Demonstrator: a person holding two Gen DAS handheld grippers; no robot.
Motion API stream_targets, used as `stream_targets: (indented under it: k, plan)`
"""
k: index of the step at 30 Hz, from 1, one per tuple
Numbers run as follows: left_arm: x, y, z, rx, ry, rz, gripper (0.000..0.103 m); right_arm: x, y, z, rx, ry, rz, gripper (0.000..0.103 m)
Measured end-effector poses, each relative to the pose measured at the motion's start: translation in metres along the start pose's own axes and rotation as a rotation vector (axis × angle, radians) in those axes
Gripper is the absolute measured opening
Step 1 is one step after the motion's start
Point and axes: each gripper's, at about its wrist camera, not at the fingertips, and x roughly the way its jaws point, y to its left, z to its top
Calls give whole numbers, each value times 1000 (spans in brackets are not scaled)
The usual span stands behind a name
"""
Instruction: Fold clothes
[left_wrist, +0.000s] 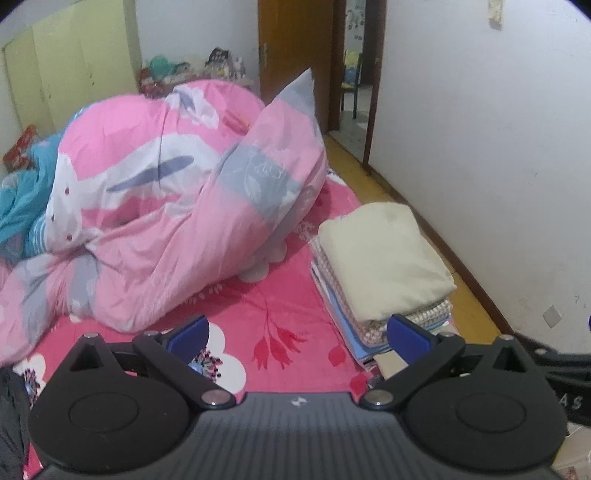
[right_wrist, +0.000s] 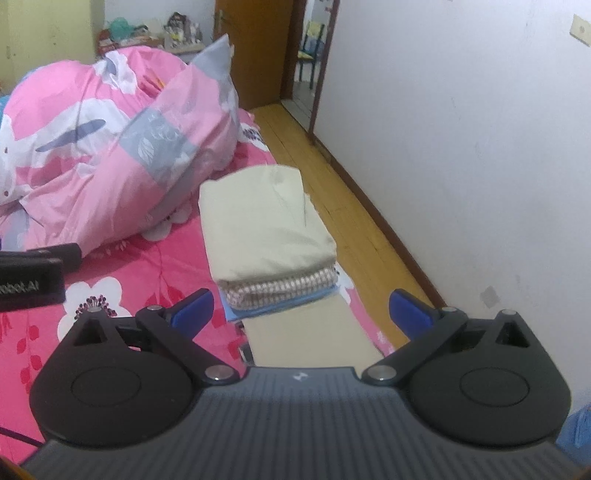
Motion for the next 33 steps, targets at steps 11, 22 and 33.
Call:
stream_targets:
  k: [11, 22, 33]
  plan:
    - [6, 5, -5, -47, 51, -31, 103, 8, 5, -13, 14, 43, -6, 102]
    - [8, 7, -6, -64, 59, -60, 103, 10, 8, -13, -10, 46, -13, 102]
    - [6, 3, -9, -58, 43, -53, 103, 9, 10, -17, -15, 51, -11, 102]
